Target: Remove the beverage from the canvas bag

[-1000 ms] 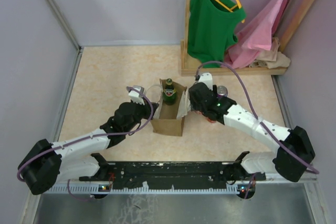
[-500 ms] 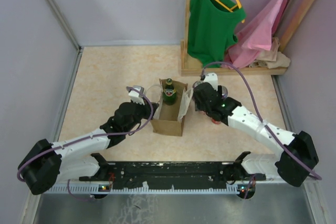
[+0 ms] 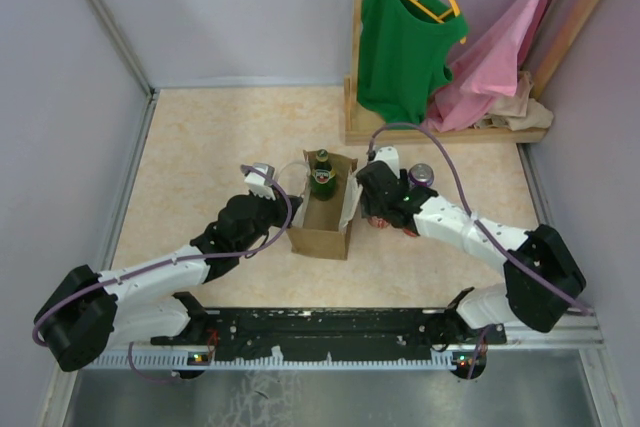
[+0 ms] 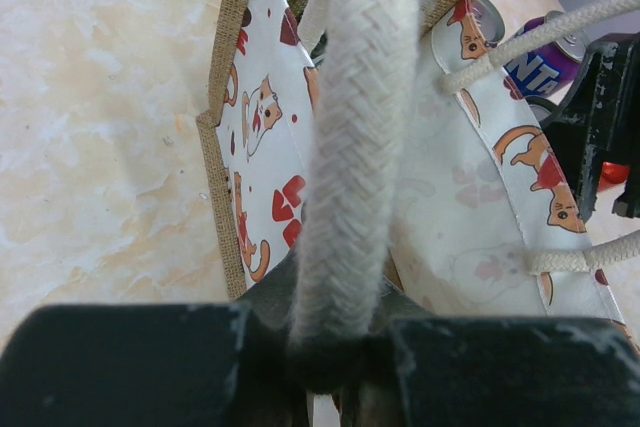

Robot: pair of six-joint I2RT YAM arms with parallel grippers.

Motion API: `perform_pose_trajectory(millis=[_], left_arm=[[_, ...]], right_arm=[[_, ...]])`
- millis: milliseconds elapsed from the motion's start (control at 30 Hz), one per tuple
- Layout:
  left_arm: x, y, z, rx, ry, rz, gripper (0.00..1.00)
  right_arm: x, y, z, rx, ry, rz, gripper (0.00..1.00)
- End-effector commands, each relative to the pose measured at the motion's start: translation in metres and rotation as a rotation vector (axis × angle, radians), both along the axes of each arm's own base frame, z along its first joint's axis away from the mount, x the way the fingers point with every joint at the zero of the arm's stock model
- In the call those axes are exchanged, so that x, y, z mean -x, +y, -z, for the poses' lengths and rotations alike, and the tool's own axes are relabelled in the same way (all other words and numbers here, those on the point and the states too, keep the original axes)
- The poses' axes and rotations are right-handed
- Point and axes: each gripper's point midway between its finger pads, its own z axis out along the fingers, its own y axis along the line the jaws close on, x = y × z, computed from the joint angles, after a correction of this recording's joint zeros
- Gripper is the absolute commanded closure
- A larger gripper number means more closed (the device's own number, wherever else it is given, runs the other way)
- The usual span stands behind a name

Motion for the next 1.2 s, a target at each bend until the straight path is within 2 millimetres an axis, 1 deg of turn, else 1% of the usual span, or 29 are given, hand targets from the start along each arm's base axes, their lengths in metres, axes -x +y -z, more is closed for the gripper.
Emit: perform_pose_trajectory(millis=[0,33,67,167,200,267,300,333,400,467,533,633,733,767,833,900,967,1033,1067,1100,1167], left_arm=[[0.007,0.003,0.017,-0.049,0.047,0.011,1.0],[0.007,0.003,0.017,-0.05,0.047,0.01,0.99],[0.007,0.003,0.017,-0.05,0.046,0.01,0.99],[0.007,0.003,0.016,-0.052,0.044,0.009,0.97],[0.006,0.003,0.015,-0.05,0.043,0.009,0.96],[0.006,0.003,0.015,-0.052,0.043,0.009,0.95],[0.006,0.002,0.015,-0.053,0.043,0.01,0.95],[0.006,0.002,0.015,-0.053,0.043,0.009,0.95],[0.005,0.001,0.015,-0.054,0.043,0.012,0.95],[0.005,0.0,0.015,-0.054,0.045,0.016,0.94],[0.004,-0.002,0.014,-0.054,0.042,0.02,0.92],[0.003,-0.004,0.013,-0.054,0.039,0.024,0.89],[0.001,-0.005,0.011,-0.053,0.03,0.025,0.86],[0.001,-0.005,0.009,-0.053,0.025,0.025,0.85],[-0.001,-0.006,0.007,-0.054,0.015,0.023,0.83],[-0.003,-0.006,0.006,-0.059,0.007,0.02,0.81],[-0.004,-0.006,0.004,-0.062,0.001,0.015,0.8],[-0.005,-0.005,0.004,-0.063,0.0,0.012,0.8],[-0.006,-0.005,0.004,-0.063,0.0,0.008,0.79],[-0.006,-0.005,0.004,-0.062,0.0,0.006,0.78],[-0.006,-0.003,0.002,-0.061,-0.003,-0.003,0.66]], right_arm=[[-0.028,0.02,-0.023,-0.079,-0.1,0.007,1.0],[-0.028,0.021,-0.019,-0.076,-0.091,0.007,1.0],[-0.028,0.022,-0.017,-0.075,-0.085,0.007,0.98],[-0.027,0.021,-0.012,-0.073,-0.071,0.019,0.83],[-0.026,0.02,-0.012,-0.073,-0.068,0.023,0.76],[-0.024,0.018,-0.013,-0.068,-0.062,0.029,0.47],[-0.024,0.017,-0.014,-0.065,-0.063,0.033,0.35],[-0.023,0.015,-0.017,-0.064,-0.066,0.037,0.28],[-0.021,0.012,-0.023,-0.062,-0.074,0.041,0.18],[-0.02,0.008,-0.035,-0.065,-0.095,0.043,0.12],[-0.021,0.006,-0.052,-0.072,-0.126,0.045,0.1],[-0.023,0.002,-0.084,-0.093,-0.189,0.047,0.09],[-0.025,-0.004,-0.125,-0.117,-0.276,0.055,0.09],[-0.027,-0.006,-0.144,-0.126,-0.318,0.06,0.09],[-0.028,-0.011,-0.173,-0.144,-0.383,0.063,0.09],[-0.028,-0.011,-0.203,-0.179,-0.446,0.05,0.1],[-0.03,-0.006,-0.226,-0.21,-0.491,0.024,0.11],[-0.032,0.002,-0.245,-0.241,-0.525,-0.016,0.16],[-0.034,0.008,-0.251,-0.256,-0.536,-0.043,0.22],[-0.036,0.016,-0.255,-0.269,-0.539,-0.071,0.29],[-0.039,0.033,-0.257,-0.29,-0.535,-0.129,0.42]])
